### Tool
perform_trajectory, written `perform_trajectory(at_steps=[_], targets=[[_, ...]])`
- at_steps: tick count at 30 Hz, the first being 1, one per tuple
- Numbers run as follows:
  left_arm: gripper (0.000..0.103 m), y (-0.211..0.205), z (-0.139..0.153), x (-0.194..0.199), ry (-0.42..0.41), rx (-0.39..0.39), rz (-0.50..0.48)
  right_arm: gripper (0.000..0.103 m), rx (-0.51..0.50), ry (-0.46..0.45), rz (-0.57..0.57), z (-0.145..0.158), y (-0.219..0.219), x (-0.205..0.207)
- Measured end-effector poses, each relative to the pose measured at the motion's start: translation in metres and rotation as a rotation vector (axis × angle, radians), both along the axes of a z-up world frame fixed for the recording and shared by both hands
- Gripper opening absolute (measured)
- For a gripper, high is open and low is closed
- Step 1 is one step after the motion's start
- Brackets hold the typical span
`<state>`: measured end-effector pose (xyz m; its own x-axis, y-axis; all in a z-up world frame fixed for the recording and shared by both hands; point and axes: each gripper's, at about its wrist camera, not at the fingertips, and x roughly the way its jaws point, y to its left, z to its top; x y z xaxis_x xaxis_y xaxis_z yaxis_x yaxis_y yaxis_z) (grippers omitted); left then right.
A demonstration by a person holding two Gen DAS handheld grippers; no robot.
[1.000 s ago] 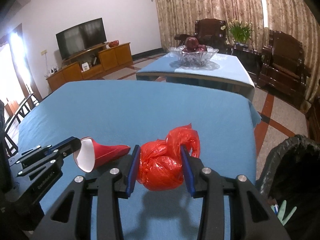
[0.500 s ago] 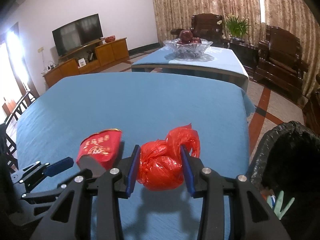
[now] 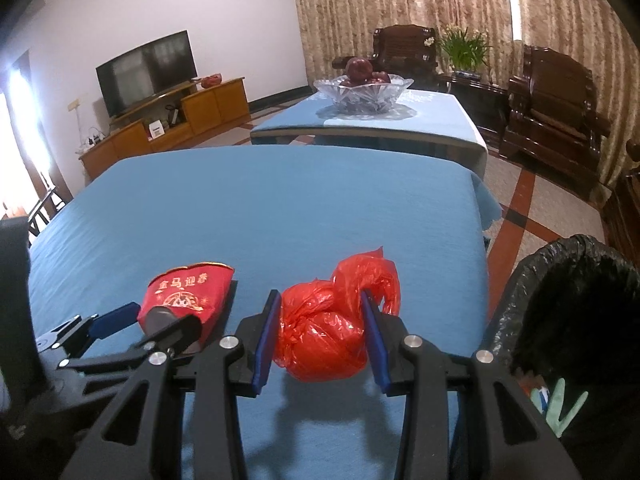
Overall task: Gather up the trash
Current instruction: 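Grasp the red plastic bag with the right gripper while the left gripper grasps the red paper cup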
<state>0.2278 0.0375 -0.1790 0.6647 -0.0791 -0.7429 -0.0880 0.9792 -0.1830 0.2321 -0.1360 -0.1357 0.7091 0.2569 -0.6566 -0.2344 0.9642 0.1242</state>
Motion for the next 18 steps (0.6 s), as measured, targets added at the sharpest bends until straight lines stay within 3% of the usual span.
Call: perform_trajectory(at_steps=[6,9,11,18], targets=[[0.085,0.006,-0.005,0.012,0.021,0.009,0.014,0.040,0.000,0.017,-0.006,-0.006,0.000,0.004],[0.074,0.006,-0.008,0.015,0.028,0.003,0.009,0.040,-0.002,0.021,-0.005,-0.008,0.001,0.006],[0.053,0.008,-0.009,0.017,0.037,-0.014,-0.007,0.040,-0.003,0.022,-0.004,-0.009,0.002,0.007],[0.050,0.015,-0.003,0.013,-0.005,-0.011,-0.015,0.040,-0.004,0.021,-0.003,-0.008,0.002,0.007]])
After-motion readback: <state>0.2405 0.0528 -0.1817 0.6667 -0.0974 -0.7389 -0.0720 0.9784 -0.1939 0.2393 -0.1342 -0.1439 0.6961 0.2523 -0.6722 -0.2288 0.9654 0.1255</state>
